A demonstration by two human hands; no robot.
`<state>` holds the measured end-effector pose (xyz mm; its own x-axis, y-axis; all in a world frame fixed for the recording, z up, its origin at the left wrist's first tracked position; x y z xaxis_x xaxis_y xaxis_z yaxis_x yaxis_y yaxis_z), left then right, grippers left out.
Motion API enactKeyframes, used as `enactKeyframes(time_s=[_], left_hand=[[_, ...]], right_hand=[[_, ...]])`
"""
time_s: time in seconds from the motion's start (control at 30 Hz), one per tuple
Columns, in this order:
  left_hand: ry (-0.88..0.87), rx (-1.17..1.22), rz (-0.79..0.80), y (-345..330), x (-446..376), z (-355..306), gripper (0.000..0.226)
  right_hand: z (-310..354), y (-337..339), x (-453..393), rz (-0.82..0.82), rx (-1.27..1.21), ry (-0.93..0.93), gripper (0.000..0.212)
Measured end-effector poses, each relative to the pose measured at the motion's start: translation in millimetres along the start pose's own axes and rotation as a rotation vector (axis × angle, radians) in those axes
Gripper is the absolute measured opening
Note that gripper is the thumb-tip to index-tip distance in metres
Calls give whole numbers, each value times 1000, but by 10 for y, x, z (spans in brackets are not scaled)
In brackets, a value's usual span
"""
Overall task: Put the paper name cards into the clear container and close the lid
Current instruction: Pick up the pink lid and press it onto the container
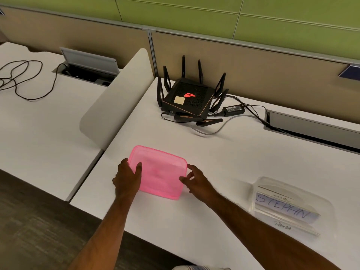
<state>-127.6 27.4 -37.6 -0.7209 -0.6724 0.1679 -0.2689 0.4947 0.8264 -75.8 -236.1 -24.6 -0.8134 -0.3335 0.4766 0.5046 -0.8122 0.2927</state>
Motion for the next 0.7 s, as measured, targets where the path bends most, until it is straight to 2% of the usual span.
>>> enactKeyframes(time_s=[0.3, 0.47, 0.7], left_hand=[[-75, 258, 17, 158, 143, -567, 65], [-104, 497, 77, 104, 239, -878, 52], [-40, 803, 193, -35, 495, -1339, 35]], right_hand=[[271, 414, 259, -77, -298, 81, 55], [298, 738, 364, -185, -352, 129, 52], [170, 1126, 613, -317, -405, 237, 40]])
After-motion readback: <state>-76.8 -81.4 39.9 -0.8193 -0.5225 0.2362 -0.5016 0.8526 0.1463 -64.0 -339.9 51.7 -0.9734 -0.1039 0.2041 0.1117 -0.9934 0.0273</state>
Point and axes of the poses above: each hand's wrist, its own x-axis away from the middle knuckle, its own y-axis out of the back of the hand, z = x × y, the point moved 2 cm from there along -x, towards the middle knuckle, and after that the axes turned 1 degree about x, right-handed, at the moved point
